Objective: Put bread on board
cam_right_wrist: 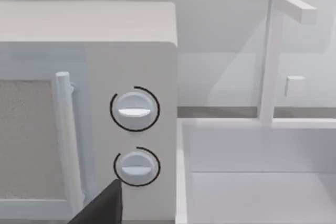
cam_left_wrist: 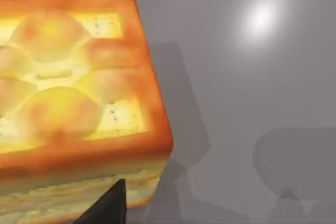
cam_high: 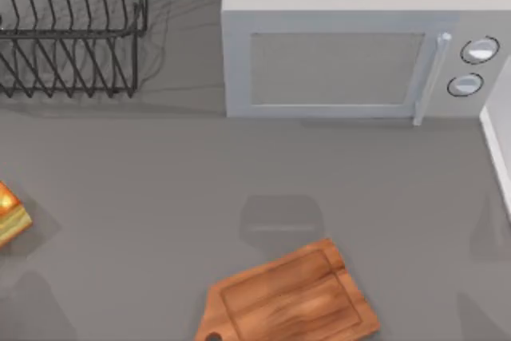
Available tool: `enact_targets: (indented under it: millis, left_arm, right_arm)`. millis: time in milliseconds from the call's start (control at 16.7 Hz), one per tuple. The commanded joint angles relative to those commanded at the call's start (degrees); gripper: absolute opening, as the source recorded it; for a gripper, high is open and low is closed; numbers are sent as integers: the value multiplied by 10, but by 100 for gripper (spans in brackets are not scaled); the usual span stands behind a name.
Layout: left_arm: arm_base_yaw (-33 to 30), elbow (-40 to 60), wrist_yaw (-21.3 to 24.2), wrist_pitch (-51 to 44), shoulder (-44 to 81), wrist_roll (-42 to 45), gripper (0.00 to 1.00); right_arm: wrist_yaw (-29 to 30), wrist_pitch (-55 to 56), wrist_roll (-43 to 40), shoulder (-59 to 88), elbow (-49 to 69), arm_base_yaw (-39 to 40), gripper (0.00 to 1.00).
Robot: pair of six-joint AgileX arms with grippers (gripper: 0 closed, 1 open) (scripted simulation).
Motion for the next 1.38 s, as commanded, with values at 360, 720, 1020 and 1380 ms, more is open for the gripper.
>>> enact_targets:
  millis: [360,720,1020,1380]
  left_arm:
    - [44,158,106,-143,209,254,100]
    - [51,201,130,-175,244,305,100]
    - [45,197,132,-165,241,297,100]
    - [-11,150,169,-24,227,181,100]
  right_arm:
    - [0,0,0,0,0,0,100]
    - [0,0,0,0,0,0,100]
    - [0,0,0,0,0,0,100]
    - [0,0,0,0,0,0,100]
